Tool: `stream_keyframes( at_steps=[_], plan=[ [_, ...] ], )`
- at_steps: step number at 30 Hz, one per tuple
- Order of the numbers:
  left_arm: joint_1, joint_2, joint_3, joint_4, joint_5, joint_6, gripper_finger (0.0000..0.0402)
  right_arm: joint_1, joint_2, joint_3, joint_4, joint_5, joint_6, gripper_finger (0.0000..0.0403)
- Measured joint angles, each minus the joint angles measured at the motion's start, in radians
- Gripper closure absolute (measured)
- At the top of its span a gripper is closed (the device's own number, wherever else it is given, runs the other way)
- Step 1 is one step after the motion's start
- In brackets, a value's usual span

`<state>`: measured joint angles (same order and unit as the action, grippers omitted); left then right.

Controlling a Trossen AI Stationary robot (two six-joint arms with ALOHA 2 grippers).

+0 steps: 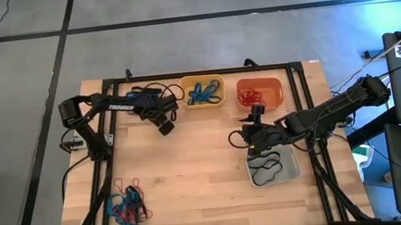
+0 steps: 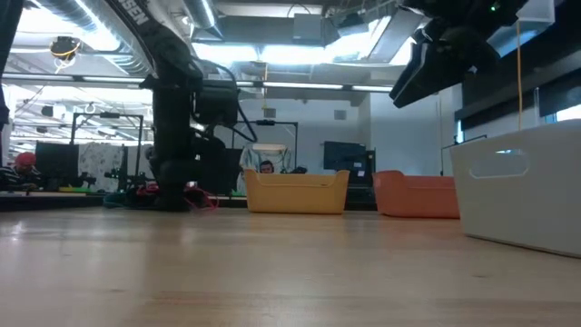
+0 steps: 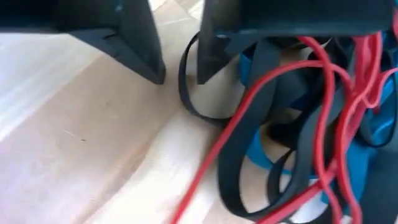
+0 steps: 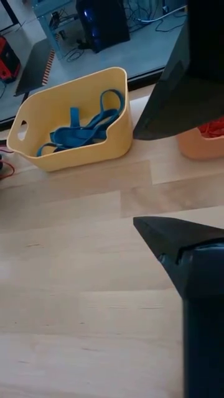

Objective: Sort rubber bands into baskets
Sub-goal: Put the black rubber band into the white bin

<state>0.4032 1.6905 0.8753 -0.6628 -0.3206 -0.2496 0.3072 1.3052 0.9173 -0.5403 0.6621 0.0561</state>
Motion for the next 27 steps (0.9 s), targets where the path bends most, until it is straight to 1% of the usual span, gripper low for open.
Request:
stream_keyframes(
  at_steps=[4,6,12,16,19,23,27],
  plan=[
    [-0.018,-0.008,0.002,-0.014,0.015,0.024,0.0379,0.0,0.0,0.0,0.007,0.0,-0.005,0.0192],
    [-0.033,-0.019,0.009,-0.014,0.016,0.029,0.0395,0.0,0.0,0.0,0.015,0.0,-0.01,0.0192],
    [-0.084,-0.079,0.03,-0.021,0.062,0.03,0.0385,0.0,0.0,0.0,0.024,0.0,-0.011,0.0192],
    [-0.117,-0.138,0.052,-0.049,0.081,0.039,0.0394,0.0,0.0,0.0,0.023,0.0,-0.011,0.0192],
    [-0.138,-0.203,0.065,-0.067,0.081,0.048,0.0397,0.0,0.0,0.0,0.023,0.0,-0.011,0.0192],
    [-0.151,-0.306,0.072,-0.066,0.081,0.044,0.0389,0.0,0.0,0.0,0.024,0.0,-0.009,0.0192],
    [-0.155,-0.407,0.072,-0.061,0.081,0.026,0.0385,0.0,0.0,0.0,0.024,0.0,0.031,0.0192]
  ],
)
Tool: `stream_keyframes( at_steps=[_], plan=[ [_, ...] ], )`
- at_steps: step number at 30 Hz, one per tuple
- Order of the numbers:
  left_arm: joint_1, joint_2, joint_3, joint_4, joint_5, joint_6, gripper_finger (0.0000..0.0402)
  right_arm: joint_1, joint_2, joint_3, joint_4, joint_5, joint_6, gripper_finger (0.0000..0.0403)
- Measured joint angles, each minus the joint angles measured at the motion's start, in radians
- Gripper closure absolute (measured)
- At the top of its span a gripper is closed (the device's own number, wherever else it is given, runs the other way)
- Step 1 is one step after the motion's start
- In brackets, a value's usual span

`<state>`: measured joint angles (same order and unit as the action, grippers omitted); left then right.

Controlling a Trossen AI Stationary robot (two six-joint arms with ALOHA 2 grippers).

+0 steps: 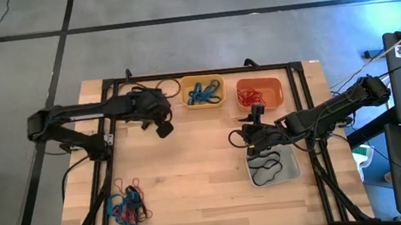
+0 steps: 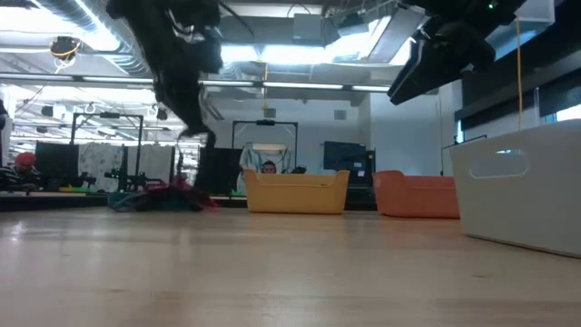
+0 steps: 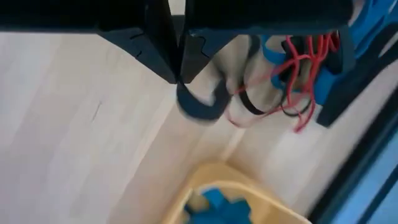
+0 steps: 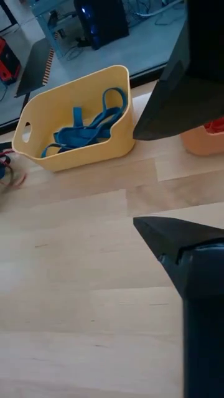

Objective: Sort rubber bands into baskets
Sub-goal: Put the black rubber band into the white bin

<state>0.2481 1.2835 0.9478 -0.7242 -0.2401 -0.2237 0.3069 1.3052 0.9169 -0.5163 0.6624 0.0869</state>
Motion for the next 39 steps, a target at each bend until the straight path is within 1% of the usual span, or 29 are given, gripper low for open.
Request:
stream_keyframes(
  at_steps=[5,7,10,14,18,21,24,31,35,39],
  plan=[
    [0.0,-0.09,0.0,0.003,0.0,-0.025,0.0394,0.0,0.0,0.0,-0.001,0.0,0.062,0.0191],
    [-0.004,-0.109,0.0,0.007,-0.001,-0.029,0.0396,-0.001,0.0,0.0,-0.001,0.0,0.075,0.0182],
    [-0.021,-0.116,0.0,0.023,-0.002,-0.031,0.0394,-0.017,0.003,0.0,0.003,-0.01,0.113,0.0152],
    [-0.063,-0.106,0.0,0.078,-0.002,-0.022,0.0389,-0.062,0.036,0.0,0.053,-0.054,0.135,0.0094],
    [-0.117,-0.097,0.0,0.144,-0.002,0.005,0.0387,-0.088,0.095,0.0,0.131,-0.068,0.067,0.0049],
    [-0.157,-0.096,0.0,0.192,-0.002,0.028,0.0387,-0.1,0.142,0.0,0.206,-0.081,0.008,0.0029],
    [-0.191,-0.096,0.0,0.241,-0.002,0.045,0.0387,-0.107,0.185,0.0,0.293,-0.08,-0.049,0.002],
    [-0.244,-0.091,0.0,0.342,-0.002,0.069,0.0387,-0.107,0.238,0.0,0.518,-0.08,-0.174,0.0024],
    [-0.264,-0.07,0.001,0.385,-0.002,0.084,0.0387,-0.107,0.239,0.0,0.586,-0.084,-0.209,0.0024],
    [-0.279,-0.028,0.0,0.441,-0.002,0.104,0.0386,-0.107,0.238,0.0,0.65,-0.119,-0.227,0.0024]
  ],
)
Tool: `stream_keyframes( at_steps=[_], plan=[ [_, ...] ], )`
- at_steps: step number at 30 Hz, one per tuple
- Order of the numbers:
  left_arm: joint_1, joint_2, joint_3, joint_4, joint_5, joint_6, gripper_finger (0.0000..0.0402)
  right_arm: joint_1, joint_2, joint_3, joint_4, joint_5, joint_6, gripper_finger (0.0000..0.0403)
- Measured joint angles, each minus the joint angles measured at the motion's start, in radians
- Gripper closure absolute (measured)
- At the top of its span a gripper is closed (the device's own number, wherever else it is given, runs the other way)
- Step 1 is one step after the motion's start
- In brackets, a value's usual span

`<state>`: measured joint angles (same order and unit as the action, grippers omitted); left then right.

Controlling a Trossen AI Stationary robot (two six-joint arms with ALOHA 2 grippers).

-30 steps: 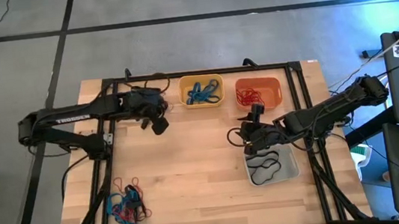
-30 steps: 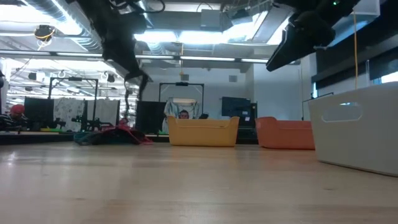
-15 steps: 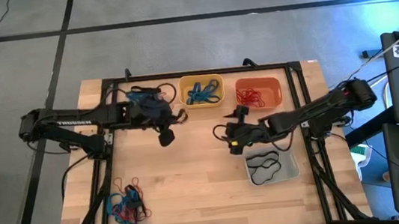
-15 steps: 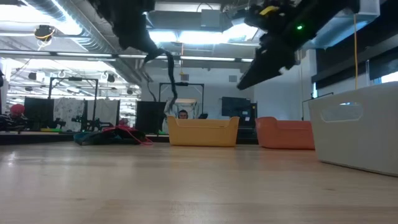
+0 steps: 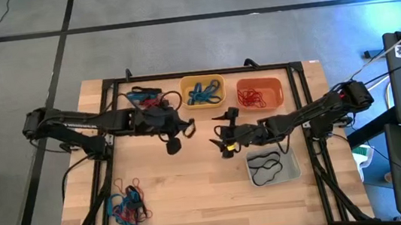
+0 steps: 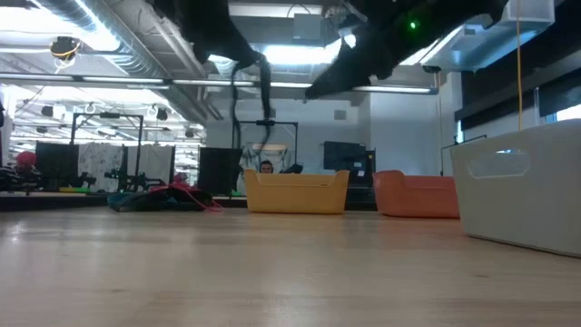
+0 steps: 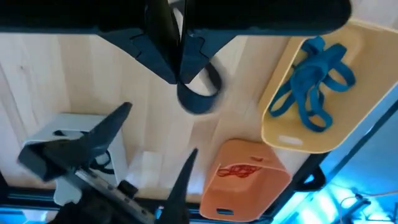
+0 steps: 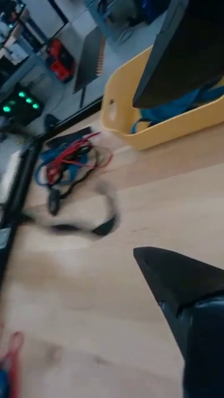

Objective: Sort rubber bands into baskets
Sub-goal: Put the black rubber band into the white bin

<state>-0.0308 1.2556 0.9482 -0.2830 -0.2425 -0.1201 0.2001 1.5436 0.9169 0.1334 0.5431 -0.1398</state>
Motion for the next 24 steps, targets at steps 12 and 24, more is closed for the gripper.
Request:
stream_keyframes(
  at_steps=[12,24],
  plan=[
    [-0.023,0.133,0.0,0.223,0.0,0.024,0.0386,-0.039,0.1,0.0,0.235,-0.05,-0.047,0.0025],
    [-0.024,0.179,-0.001,0.338,0.0,0.023,0.0386,-0.05,0.164,0.0,0.39,-0.183,-0.049,0.0025]
  ],
)
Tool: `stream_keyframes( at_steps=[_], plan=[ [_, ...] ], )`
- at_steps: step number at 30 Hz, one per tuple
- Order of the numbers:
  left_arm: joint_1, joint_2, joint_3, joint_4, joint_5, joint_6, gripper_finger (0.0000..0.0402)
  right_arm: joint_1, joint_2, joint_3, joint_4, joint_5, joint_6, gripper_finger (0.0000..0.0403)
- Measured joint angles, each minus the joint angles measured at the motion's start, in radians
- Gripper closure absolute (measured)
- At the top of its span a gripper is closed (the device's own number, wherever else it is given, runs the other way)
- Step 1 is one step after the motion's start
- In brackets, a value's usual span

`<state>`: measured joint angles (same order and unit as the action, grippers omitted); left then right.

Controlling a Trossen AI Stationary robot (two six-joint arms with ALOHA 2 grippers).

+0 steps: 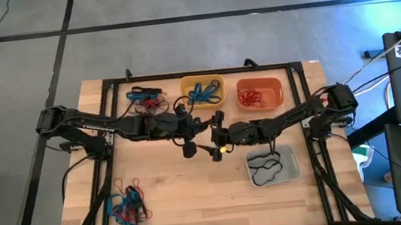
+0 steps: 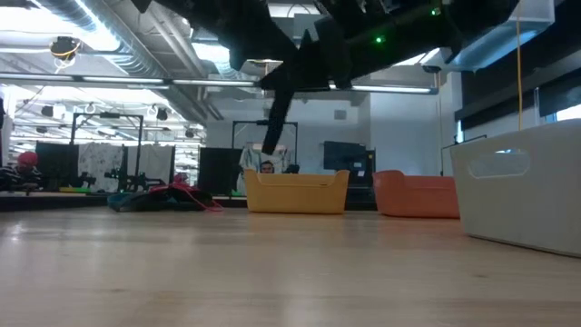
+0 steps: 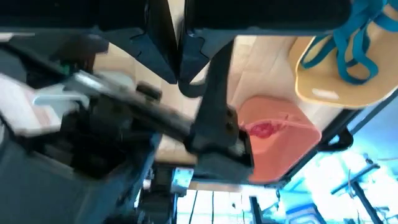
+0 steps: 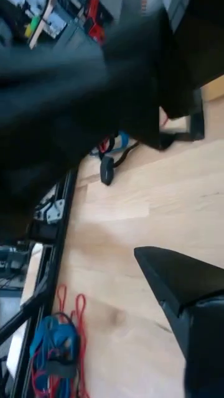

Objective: Sort rubber bands into baskets
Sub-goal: Put the black rubber band into the white bin

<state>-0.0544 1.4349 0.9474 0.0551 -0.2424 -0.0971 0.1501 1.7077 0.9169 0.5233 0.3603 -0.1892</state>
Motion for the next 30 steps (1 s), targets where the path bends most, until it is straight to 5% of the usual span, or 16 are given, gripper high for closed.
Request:
stream_keyframes(
  at_steps=[8,22,30],
  plan=[
    [0.002,0.0,0.0,0.014,0.0,0.0,0.0386,0.0,-0.001,0.0,0.008,-0.015,0.015,0.008],
    [0.002,0.0,0.0,0.013,0.0,0.0,0.0386,0.0,-0.001,0.0,-0.002,-0.037,-0.019,0.0386],
    [0.002,-0.001,0.0,0.002,0.0,-0.043,0.0386,0.0,-0.001,0.0,-0.011,-0.04,-0.038,0.0378]
  ],
)
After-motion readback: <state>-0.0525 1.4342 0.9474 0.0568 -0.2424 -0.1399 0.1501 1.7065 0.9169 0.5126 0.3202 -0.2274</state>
